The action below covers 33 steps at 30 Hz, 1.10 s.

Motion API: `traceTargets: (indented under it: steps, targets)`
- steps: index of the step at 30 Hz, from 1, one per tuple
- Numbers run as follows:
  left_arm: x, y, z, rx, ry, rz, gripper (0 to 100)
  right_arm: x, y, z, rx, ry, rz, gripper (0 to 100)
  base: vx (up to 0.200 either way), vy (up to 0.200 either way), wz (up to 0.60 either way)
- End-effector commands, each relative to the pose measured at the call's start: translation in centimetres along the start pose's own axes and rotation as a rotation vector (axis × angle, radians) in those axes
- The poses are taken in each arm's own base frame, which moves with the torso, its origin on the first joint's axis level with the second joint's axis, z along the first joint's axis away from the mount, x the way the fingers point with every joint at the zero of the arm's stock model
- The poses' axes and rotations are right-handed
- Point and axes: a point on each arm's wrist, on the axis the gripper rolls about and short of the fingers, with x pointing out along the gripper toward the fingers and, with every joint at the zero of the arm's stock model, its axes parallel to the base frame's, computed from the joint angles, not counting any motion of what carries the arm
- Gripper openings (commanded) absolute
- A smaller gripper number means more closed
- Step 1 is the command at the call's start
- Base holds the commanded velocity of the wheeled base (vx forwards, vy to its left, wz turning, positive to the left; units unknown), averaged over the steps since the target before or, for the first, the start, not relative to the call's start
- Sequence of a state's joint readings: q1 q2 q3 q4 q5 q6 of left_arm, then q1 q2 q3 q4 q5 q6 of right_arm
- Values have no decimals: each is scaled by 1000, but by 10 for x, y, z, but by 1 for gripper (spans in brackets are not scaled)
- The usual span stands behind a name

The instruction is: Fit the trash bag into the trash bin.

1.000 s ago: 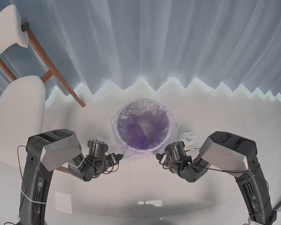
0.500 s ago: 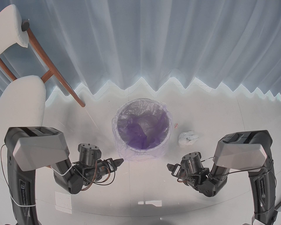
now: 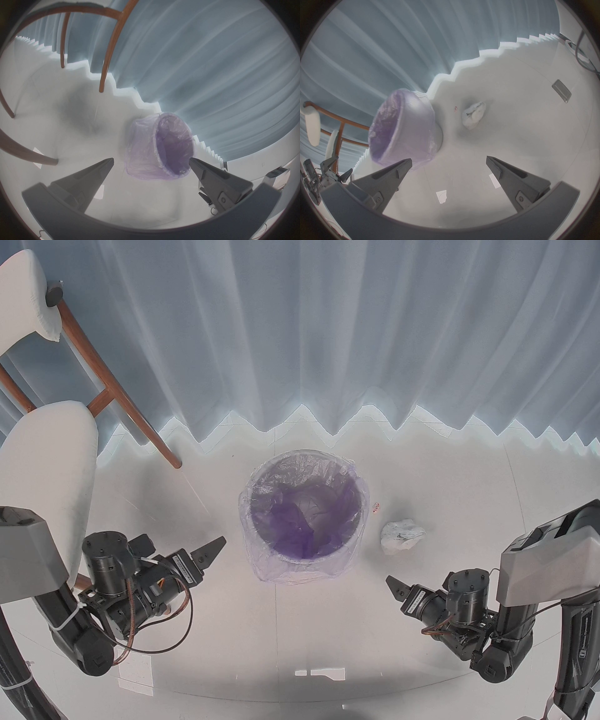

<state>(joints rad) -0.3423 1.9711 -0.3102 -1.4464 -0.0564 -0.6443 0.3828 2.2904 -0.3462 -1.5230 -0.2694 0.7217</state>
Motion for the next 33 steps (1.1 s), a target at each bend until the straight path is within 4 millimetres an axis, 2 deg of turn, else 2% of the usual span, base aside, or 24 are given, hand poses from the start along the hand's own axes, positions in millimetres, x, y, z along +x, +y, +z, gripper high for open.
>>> traceTargets:
  steps: [1,5,6,9,14,15,16,18,21,24,30,33]
  targets:
    - [-17,-9,12,13,-48,-38,100,-12,-4,1,-24,-3,-5,100,0,0,0]
    - [0,-19,15,71,-14,-54,100,-28,-1,-6,-38,10,-24,100,0,0,0]
    - [10,-27,18,71,20,-66,100,-34,1,-11,-46,18,-33,100,0,0,0]
    - [27,-33,18,67,116,-35,100,-41,6,-20,-48,6,-58,100,0,0,0]
    - [72,-30,12,61,242,50,100,-49,18,-28,-11,-22,-50,100,0,0,0]
    - [73,-30,12,61,243,51,100,-49,18,-29,-12,-21,-52,100,0,0,0]
    - [93,-27,10,61,266,77,100,-51,19,-32,2,-18,-51,100,0,0,0]
    - [110,-27,7,61,284,88,100,-52,19,-33,5,-18,-56,100,0,0,0]
    - [121,-29,8,62,299,93,100,-52,19,-33,5,-19,-57,100,0,0,0]
    - [139,-24,-10,63,377,138,100,-52,18,-34,3,-17,-60,100,0,0,0]
    - [155,-27,-24,77,385,131,100,-52,20,-36,-2,-10,-55,100,0,0,0]
    - [160,-29,-24,78,377,121,100,-52,20,-36,-4,-8,-55,100,0,0,0]
